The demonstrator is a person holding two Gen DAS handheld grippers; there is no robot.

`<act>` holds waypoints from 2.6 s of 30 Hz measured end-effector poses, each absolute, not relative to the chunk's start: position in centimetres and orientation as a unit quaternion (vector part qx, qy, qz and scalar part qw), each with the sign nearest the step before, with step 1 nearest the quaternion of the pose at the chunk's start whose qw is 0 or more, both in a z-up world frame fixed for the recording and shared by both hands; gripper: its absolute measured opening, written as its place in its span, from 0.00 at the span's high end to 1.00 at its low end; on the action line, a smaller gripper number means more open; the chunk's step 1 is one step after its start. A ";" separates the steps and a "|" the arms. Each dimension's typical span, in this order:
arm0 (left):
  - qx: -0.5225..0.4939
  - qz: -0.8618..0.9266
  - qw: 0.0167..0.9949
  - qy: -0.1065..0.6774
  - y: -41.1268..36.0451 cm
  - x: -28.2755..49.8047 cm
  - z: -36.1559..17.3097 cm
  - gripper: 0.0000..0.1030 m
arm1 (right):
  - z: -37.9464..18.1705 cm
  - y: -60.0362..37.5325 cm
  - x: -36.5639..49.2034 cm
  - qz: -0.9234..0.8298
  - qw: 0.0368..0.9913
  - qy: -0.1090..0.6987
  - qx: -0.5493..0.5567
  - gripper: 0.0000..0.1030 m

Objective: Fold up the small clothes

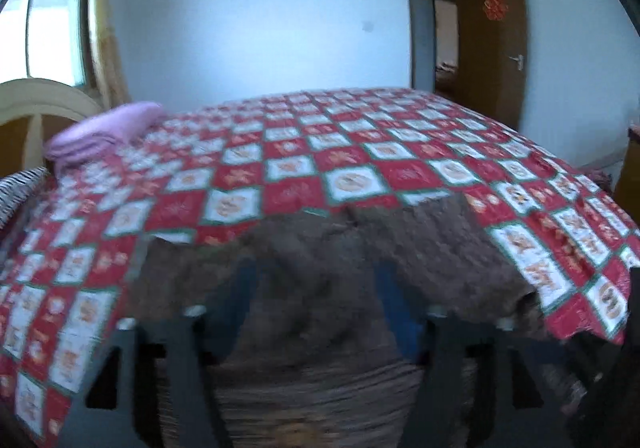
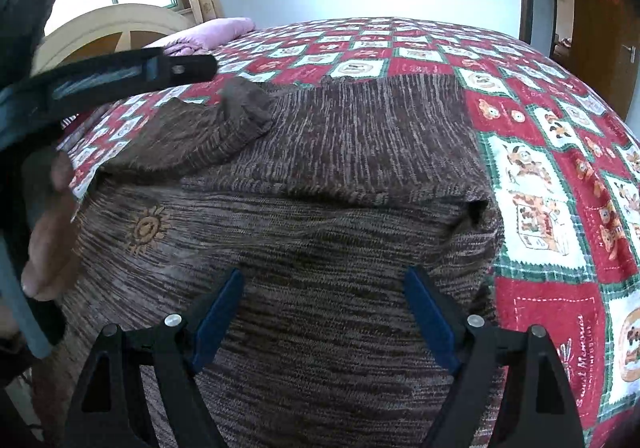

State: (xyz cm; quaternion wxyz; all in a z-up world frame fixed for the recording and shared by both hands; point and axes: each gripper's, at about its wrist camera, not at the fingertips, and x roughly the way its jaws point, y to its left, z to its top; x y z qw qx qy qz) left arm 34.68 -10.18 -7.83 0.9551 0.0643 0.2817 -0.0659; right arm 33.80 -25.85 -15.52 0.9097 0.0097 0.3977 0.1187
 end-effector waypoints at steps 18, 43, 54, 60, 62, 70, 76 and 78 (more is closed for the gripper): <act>0.097 0.120 0.904 0.399 5.1 39.9 -15.3 0.13 | -12.1 -24.1 36.6 0.176 0.888 0.420 0.072 0.18; -0.006 0.075 0.904 0.421 8.5 39.2 -16.2 0.05 | -10.5 -19.4 48.6 0.177 0.878 0.438 0.077 0.39; -0.016 0.071 0.904 0.421 8.7 39.1 -16.3 0.03 | -12.3 -13.4 53.0 0.188 0.869 0.457 0.017 0.87; -0.004 0.084 0.902 0.424 8.5 39.3 -16.4 0.00 | -9.3 -12.1 49.4 0.041 0.917 0.364 -0.156 0.90; -0.007 0.083 0.902 0.424 8.6 39.3 -16.4 0.00 | -9.7 -13.5 50.3 0.017 0.909 0.388 -0.149 0.81; -0.009 0.082 0.902 0.423 8.6 39.2 -16.4 0.00 | -11.1 -19.5 48.8 0.105 0.879 0.459 0.068 0.68; -0.009 0.085 0.902 0.422 8.7 39.1 -16.3 0.00 | -13.5 -16.5 45.3 0.093 0.871 0.482 -0.017 0.73; -0.012 0.094 0.902 0.421 8.9 38.7 -16.2 0.00 | -14.1 -16.7 44.1 0.102 0.863 0.494 -0.023 0.80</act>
